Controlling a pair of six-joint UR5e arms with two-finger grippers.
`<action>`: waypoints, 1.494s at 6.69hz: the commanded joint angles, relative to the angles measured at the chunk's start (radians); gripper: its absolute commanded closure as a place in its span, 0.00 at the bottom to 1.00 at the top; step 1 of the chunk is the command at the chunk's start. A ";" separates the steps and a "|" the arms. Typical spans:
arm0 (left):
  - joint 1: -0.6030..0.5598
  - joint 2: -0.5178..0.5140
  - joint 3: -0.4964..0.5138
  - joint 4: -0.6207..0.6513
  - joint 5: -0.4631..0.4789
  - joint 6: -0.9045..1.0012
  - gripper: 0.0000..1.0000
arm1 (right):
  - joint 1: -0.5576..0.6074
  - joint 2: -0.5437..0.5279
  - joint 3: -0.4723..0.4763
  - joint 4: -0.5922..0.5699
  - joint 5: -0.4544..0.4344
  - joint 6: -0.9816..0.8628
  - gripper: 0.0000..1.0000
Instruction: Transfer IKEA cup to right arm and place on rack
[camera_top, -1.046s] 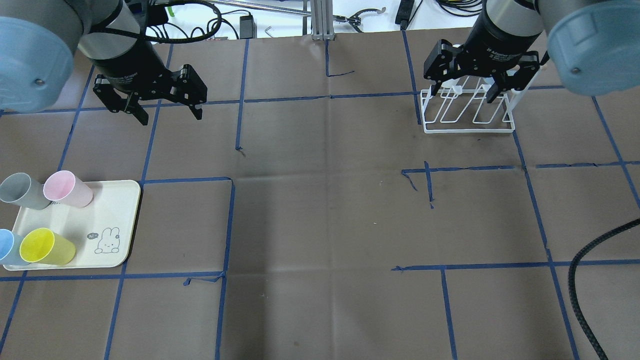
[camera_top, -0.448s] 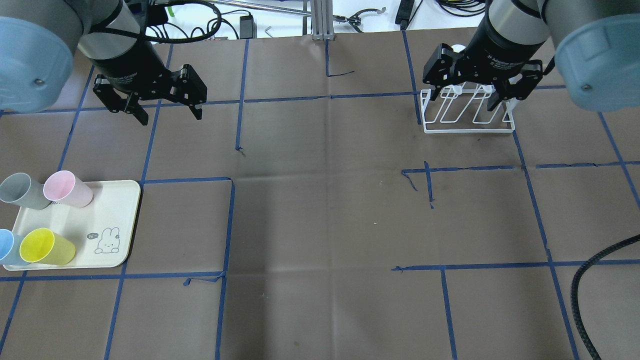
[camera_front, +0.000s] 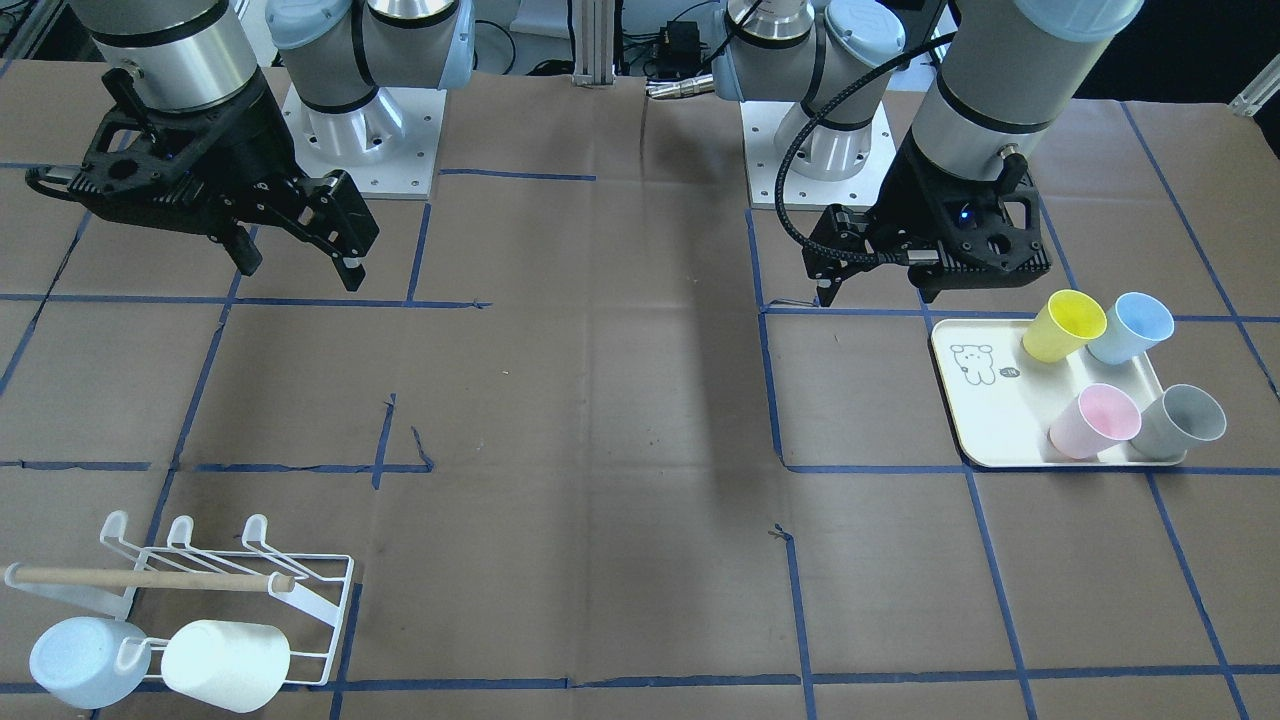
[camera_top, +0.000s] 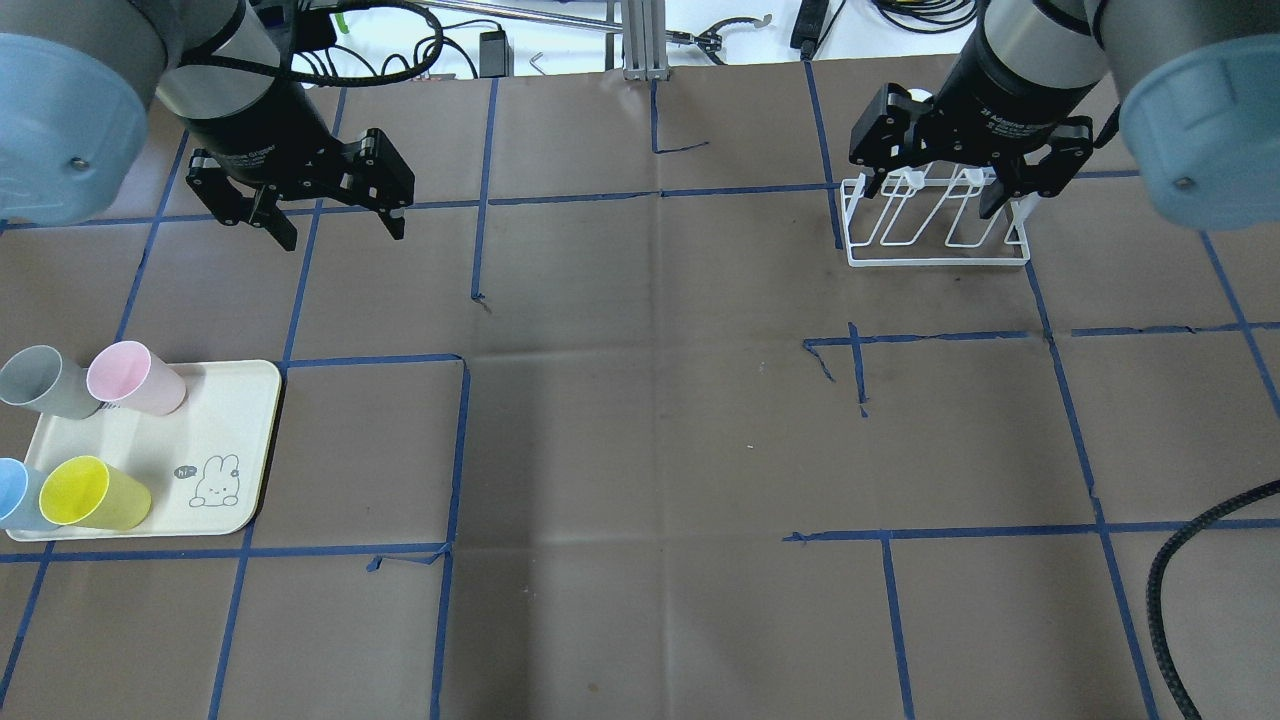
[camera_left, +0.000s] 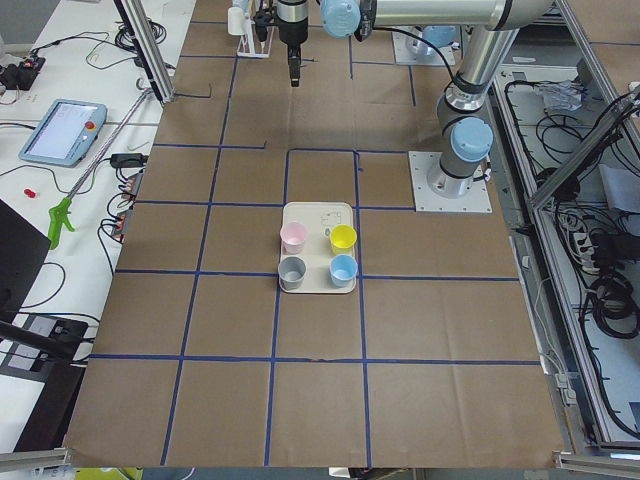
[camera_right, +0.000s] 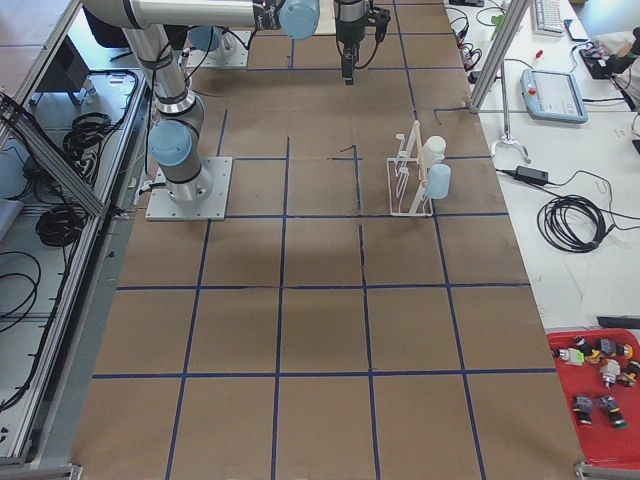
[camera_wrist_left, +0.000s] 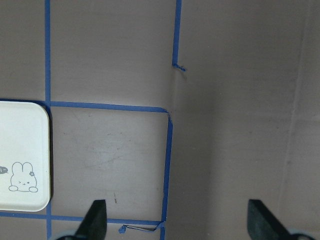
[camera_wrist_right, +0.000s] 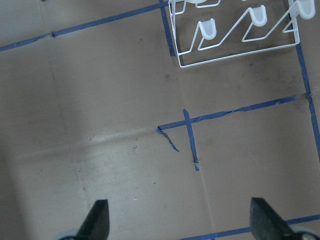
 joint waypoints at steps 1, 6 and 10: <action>0.000 0.001 -0.001 0.000 0.000 0.000 0.00 | 0.001 0.003 0.001 0.002 -0.004 0.010 0.00; 0.000 0.001 -0.001 -0.002 0.000 0.000 0.00 | 0.001 -0.037 0.069 -0.039 -0.035 -0.086 0.00; 0.000 0.001 -0.001 -0.002 0.000 0.000 0.00 | 0.001 -0.040 0.067 -0.030 -0.031 -0.130 0.00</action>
